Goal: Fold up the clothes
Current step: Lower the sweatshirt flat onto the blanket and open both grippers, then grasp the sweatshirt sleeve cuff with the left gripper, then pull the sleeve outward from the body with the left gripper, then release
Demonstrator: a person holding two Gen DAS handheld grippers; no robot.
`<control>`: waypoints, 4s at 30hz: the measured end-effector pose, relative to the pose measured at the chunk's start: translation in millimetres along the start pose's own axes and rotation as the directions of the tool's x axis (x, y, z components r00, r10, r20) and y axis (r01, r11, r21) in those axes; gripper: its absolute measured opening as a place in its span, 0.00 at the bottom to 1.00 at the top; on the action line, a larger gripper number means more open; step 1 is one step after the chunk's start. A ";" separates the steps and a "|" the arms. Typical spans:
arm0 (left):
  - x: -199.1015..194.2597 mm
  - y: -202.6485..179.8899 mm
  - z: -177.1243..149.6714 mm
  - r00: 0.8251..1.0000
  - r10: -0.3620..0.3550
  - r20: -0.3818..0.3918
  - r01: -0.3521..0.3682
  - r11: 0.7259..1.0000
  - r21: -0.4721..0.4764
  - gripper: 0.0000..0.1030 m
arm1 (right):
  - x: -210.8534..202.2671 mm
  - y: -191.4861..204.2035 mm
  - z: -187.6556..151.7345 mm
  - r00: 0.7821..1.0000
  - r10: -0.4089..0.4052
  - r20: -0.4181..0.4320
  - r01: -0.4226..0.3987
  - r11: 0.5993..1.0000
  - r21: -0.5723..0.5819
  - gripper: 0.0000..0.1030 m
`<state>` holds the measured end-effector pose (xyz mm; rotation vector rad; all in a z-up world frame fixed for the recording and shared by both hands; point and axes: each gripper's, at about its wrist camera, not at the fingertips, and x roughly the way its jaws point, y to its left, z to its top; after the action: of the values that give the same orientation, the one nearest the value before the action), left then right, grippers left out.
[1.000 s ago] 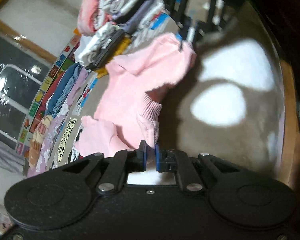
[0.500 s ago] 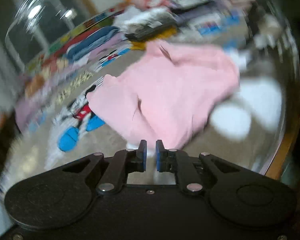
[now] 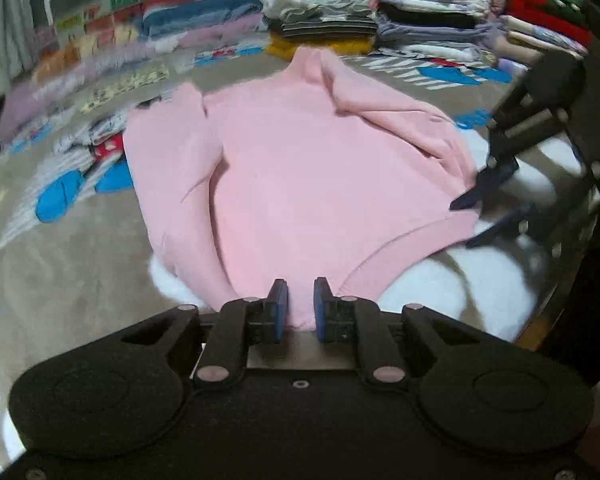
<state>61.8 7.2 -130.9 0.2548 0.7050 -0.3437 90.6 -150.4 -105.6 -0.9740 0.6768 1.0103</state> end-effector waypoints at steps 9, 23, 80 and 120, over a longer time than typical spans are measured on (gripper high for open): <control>-33.0 16.5 -13.6 0.998 0.040 0.051 -0.035 0.996 -0.086 0.44 | -23.0 3.6 -2.7 0.999 0.008 0.043 -0.012 0.996 0.085 0.29; -7.2 65.9 -6.0 0.998 0.070 0.001 -0.064 0.915 -0.399 0.44 | 33.4 -13.5 -9.3 0.928 -0.214 0.304 -0.033 0.767 0.641 0.47; 55.3 224.4 127.8 0.968 0.040 0.247 0.108 0.824 -0.556 0.06 | 50.8 -14.3 -54.6 0.774 -0.135 0.619 -0.403 0.649 0.645 0.84; -5.1 305.9 -52.5 0.957 0.271 0.105 -0.061 0.540 -0.839 0.07 | 55.5 -10.5 -49.7 0.795 -0.153 0.588 -0.349 0.677 0.648 0.84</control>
<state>147.0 305.7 -131.6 -0.6369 0.5416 0.1835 120.6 -176.2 -169.5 0.1398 0.5130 0.9441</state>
